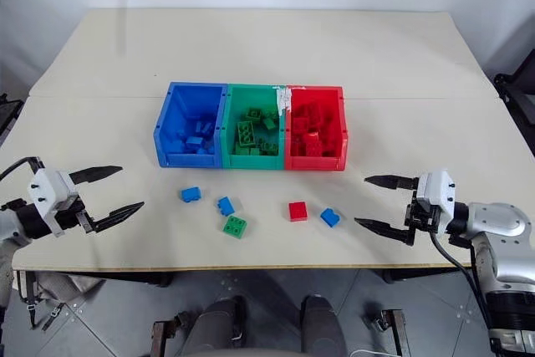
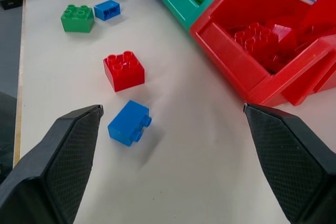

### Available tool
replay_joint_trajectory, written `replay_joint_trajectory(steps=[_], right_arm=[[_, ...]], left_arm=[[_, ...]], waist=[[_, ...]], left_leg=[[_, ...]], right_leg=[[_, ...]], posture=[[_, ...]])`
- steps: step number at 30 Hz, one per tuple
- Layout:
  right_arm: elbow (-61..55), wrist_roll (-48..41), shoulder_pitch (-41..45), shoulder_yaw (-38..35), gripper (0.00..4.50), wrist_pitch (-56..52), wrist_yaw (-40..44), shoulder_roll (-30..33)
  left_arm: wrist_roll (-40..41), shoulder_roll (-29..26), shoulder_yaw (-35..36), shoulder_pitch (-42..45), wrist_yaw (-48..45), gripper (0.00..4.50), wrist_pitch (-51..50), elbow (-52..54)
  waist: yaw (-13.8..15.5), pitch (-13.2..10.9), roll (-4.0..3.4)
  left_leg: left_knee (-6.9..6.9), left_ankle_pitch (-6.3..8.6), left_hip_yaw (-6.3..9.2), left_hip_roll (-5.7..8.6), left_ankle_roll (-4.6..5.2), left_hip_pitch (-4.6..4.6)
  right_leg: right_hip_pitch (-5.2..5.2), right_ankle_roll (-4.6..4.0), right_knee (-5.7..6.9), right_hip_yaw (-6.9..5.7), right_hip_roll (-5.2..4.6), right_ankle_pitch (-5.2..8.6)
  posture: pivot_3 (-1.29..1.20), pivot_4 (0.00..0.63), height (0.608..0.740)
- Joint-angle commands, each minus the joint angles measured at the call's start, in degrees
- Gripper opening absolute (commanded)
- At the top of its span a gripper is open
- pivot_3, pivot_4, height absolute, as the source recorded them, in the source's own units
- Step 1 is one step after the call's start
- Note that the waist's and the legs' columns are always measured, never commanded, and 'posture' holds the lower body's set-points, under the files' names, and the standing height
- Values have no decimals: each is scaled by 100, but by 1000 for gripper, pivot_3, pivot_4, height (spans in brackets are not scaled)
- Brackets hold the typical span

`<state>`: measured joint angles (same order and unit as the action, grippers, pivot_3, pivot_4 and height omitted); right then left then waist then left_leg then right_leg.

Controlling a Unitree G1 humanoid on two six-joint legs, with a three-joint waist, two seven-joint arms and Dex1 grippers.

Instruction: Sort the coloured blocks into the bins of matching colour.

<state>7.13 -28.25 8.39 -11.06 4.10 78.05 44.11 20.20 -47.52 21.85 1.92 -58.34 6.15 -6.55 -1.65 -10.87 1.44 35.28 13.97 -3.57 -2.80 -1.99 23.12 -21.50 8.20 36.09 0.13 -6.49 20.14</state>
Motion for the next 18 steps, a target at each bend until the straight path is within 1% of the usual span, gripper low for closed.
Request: replay_joint_trajectory(steps=[1,5,8,11,14,15,18], right_arm=[[-159,-45,-9,-96,4500,106,-13,-7],[-364,-124,-372,-373,4500,61,-120,88],[-403,-192,-926,-939,4500,61,-265,229],[-418,-212,-1368,-1322,4500,79,-286,312],[-217,-143,-1852,-1766,4500,217,-310,354],[-125,-117,-1950,-1859,4500,245,-350,339],[-10,-51,-2101,-1933,4500,331,-462,256]], left_arm=[[102,57,-38,56,-2,4470,-23,108],[299,217,-299,-20,-90,4470,-368,543],[434,449,-832,207,-215,4470,-620,1067],[312,632,-1236,424,-228,4470,-603,1345],[-161,532,-1996,512,-602,4470,-457,1636],[-183,528,-2136,529,-695,4470,-418,1723],[137,726,-2251,699,-648,4470,-696,1941]], waist=[[0,0,0],[21,0,0],[102,0,-2],[157,1,-3],[152,1,-3],[138,2,-5],[104,2,-5]], left_leg=[[0,0,-1,0,0,-1],[3,2,-2,0,-2,-1],[17,5,-2,1,-3,4],[44,16,-6,2,0,8],[65,30,-10,-2,8,6],[64,31,-10,-2,9,3],[68,37,-25,-5,10,-2]], right_leg=[[0,1,1,0,0,0],[0,3,4,0,0,-1],[2,6,5,-1,-2,-3],[11,14,0,0,-3,-8],[19,17,-3,1,3,-9],[24,17,-7,1,3,-9],[26,16,-13,7,4,-9]], posture=[[0,150,740],[0,150,740],[0,150,740],[0,150,740],[0,150,740],[0,150,740],[0,150,740]])
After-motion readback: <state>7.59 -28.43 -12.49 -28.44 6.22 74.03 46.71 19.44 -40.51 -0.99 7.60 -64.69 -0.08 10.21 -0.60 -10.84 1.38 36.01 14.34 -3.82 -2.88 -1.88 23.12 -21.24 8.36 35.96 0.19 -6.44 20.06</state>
